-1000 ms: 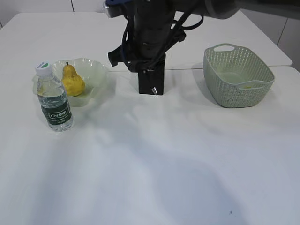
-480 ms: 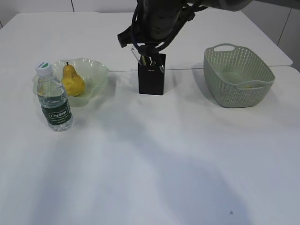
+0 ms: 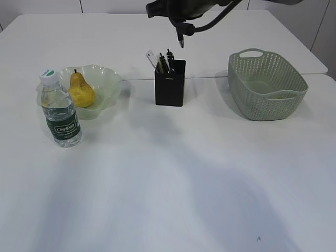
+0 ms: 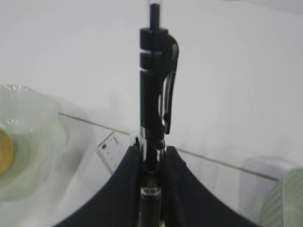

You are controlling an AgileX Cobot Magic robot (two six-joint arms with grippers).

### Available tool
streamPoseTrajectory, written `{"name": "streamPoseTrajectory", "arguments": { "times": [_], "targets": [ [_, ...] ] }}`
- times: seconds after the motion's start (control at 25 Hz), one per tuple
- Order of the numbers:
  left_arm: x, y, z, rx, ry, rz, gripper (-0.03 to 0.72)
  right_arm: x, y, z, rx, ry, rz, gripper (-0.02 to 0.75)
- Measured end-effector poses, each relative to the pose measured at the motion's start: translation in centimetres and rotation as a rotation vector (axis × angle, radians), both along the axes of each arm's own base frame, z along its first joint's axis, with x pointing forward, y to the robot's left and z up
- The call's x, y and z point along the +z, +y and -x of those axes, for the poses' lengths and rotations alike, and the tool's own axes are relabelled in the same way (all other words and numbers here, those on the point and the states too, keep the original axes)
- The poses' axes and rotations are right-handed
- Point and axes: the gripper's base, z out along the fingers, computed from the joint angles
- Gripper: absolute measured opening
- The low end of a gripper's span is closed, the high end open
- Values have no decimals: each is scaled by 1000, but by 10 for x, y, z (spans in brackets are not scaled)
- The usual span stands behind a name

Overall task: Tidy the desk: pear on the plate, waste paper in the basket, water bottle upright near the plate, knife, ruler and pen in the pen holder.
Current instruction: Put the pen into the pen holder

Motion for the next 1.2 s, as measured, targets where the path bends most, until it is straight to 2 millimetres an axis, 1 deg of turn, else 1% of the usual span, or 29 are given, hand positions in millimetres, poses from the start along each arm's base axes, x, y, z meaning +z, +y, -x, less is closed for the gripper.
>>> {"name": "streamPoseTrajectory", "arguments": {
  "times": [0.12, 0.2, 0.36, 0.48, 0.56, 0.72, 0.92, 1.04, 1.16, 1.2],
  "targets": [
    [0, 0, 0, 0, 0, 0, 239, 2, -2, -8, 33, -77, -21, 102],
    [0, 0, 0, 0, 0, 0, 239, -2, -1, -13, 57, -113, -11, 102],
    [0, 0, 0, 0, 0, 0, 239, -17, 4, -23, 105, -153, 2, 102],
    [0, 0, 0, 0, 0, 0, 239, -22, 5, -28, 139, -193, 25, 102],
    [0, 0, 0, 0, 0, 0, 239, -27, 2, -33, 149, -207, 41, 102],
    [0, 0, 0, 0, 0, 0, 239, -35, -12, -44, 141, -224, 23, 102],
    [0, 0, 0, 0, 0, 0, 239, -34, -22, -52, 163, -283, -5, 102],
    [0, 0, 0, 0, 0, 0, 239, -37, -21, -55, 197, -316, -25, 102],
    [0, 0, 0, 0, 0, 0, 239, -44, -17, -57, 223, -329, -37, 102],
    [0, 0, 0, 0, 0, 0, 239, -49, -17, -59, 227, -324, -38, 102]
  ]
}}
